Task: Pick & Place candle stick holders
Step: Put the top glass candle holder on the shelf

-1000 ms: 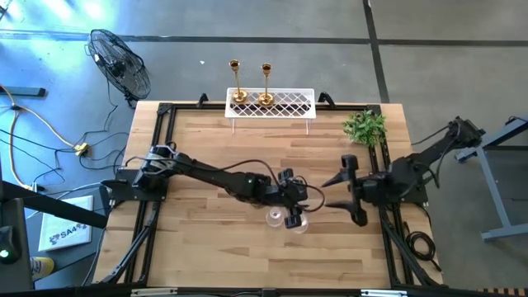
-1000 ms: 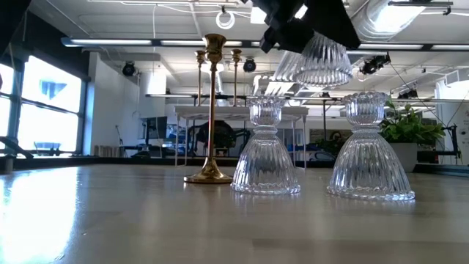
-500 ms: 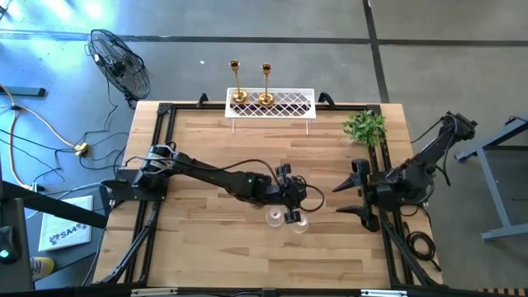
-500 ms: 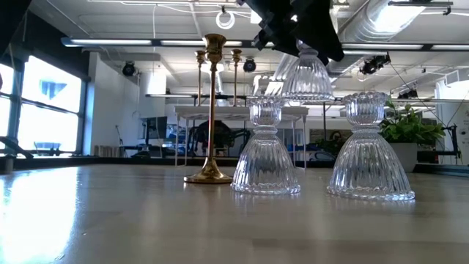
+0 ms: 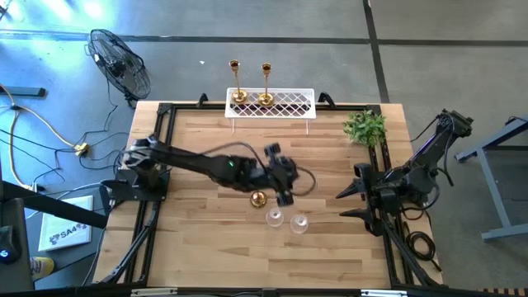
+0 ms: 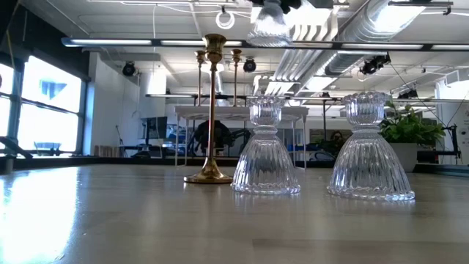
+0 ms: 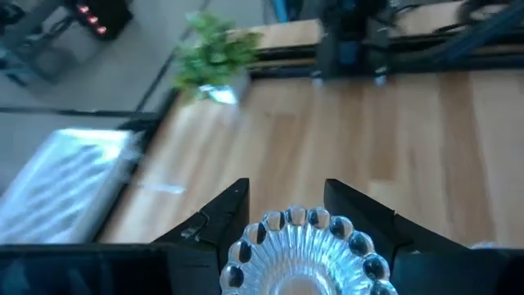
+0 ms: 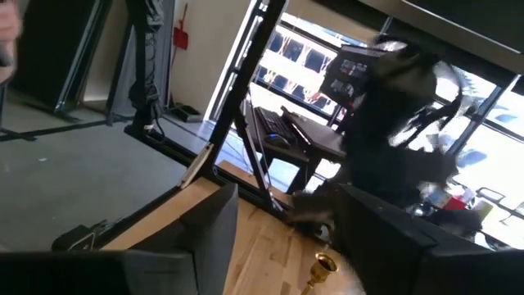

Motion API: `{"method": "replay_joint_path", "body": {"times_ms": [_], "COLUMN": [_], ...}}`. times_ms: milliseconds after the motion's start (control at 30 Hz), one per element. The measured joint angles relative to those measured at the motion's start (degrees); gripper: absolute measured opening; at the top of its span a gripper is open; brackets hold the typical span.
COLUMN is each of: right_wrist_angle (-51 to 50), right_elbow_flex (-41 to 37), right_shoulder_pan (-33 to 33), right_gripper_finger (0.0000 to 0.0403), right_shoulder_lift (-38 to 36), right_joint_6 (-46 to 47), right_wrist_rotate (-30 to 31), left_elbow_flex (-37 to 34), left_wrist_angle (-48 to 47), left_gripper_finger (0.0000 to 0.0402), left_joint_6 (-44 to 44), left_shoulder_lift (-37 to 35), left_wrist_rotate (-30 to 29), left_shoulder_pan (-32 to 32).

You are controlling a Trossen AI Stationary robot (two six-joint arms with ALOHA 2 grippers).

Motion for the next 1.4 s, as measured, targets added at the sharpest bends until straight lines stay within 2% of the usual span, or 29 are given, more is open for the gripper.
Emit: {"method": "replay_joint_path", "body": {"times_ms": [200,367,600,800,1200,1400], "right_wrist_angle": [-0.1,0.0,0.0,0.0,-0.5,-0.9], "right_elbow_flex": [0.0,0.0,0.0,0.0,0.0,0.0], "right_shoulder_pan": [0.7,1.7,1.9,1.9,1.9,1.9], "right_gripper_finger": [0.0183,0.0165,0.014,0.0131,0.013,0.013], "right_shoulder_lift": [0.0,0.0,0.0,0.0,0.0,0.1], "right_joint_6": [0.0,0.0,0.0,0.0,-0.3,-0.4], "right_wrist_rotate": [0.3,0.8,1.1,1.2,1.2,2.0], "left_elbow_flex": [1.5,1.4,1.3,-1.3,-7.7,-8.8], "left_wrist_angle": [-3.7,-7.7,-8.1,-5.7,-1.0,0.8], "left_gripper_finger": [0.0144,0.0144,0.0144,0.0144,0.0144,0.0144], "left_joint_6": [1.3,1.3,2.3,2.4,4.1,5.3], "left_shoulder_lift": [-6.8,-10.6,-11.0,-11.0,-11.0,-11.0], "left_wrist_rotate": [-0.2,1.5,10.2,15.8,21.6,21.4], "left_shoulder_pan": [6.2,14.4,26.9,33.6,38.7,38.7]}}
